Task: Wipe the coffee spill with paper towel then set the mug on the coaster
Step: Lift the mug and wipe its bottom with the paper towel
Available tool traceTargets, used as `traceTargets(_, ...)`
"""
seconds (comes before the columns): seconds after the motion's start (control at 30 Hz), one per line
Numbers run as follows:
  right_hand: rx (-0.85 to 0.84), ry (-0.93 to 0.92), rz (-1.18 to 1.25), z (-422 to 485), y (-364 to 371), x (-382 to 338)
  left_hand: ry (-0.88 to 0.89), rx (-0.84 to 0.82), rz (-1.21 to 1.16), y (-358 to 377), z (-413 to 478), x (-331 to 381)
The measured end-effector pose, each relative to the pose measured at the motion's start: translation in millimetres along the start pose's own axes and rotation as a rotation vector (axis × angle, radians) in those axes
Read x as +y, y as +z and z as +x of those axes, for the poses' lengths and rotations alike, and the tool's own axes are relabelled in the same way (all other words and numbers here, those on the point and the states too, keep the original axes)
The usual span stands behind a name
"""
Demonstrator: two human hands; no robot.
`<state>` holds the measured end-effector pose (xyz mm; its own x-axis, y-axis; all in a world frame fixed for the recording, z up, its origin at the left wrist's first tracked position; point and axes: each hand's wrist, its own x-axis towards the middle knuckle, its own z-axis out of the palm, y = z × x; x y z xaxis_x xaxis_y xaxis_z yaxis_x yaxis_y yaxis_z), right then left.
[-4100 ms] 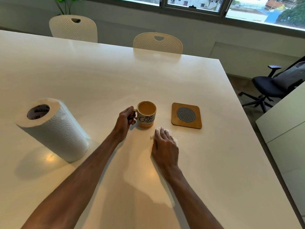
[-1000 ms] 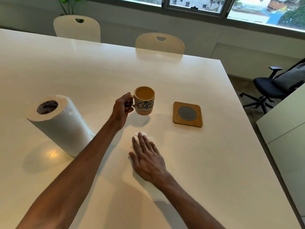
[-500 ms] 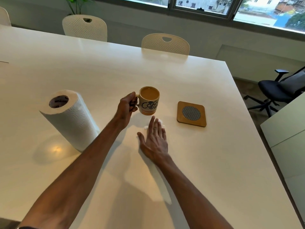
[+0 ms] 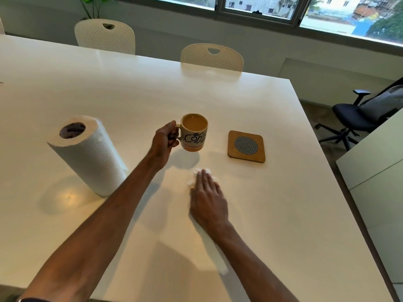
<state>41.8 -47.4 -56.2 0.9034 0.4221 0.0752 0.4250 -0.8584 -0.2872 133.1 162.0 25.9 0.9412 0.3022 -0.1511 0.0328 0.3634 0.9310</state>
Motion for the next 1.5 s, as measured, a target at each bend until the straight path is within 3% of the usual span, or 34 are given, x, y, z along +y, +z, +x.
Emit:
traceTargets(0.13,0.132,0.211,0.0,21,-19,31,0.003,0.003,0.016,-1,-6,0)
traceTargets(0.2,0.146,0.224,0.012,29,-20,22,-0.001,0.005,0.02,-1,-9,0)
traceTargets(0.37,0.093,-0.085,0.018,25,0,-27,-0.01,-0.003,-0.001,2,-13,0)
traceTargets(0.5,0.087,-0.24,-0.013,16,-2,-19,-0.017,-0.005,-0.01,2,-15,-1)
traceTargets(0.63,0.186,-0.007,0.009,25,-27,36,-0.02,-0.009,0.003,4,-15,0)
traceTargets(0.73,0.259,0.194,0.319,48,-39,55,-0.026,-0.004,0.01,5,-18,1)
traceTargets(0.9,0.174,0.552,1.655,91,-44,38,-0.027,-0.005,0.016,10,-19,1)
traceTargets(0.97,0.152,0.597,1.983,104,-44,34,-0.024,-0.004,0.021,11,-18,1)
traceTargets(1.2,0.001,0.536,2.313,126,-39,20,-0.012,0.001,0.048,13,-11,0)
traceTargets(1.5,-0.048,0.6,2.421,135,-32,12,-0.005,0.01,0.03,11,0,-1)
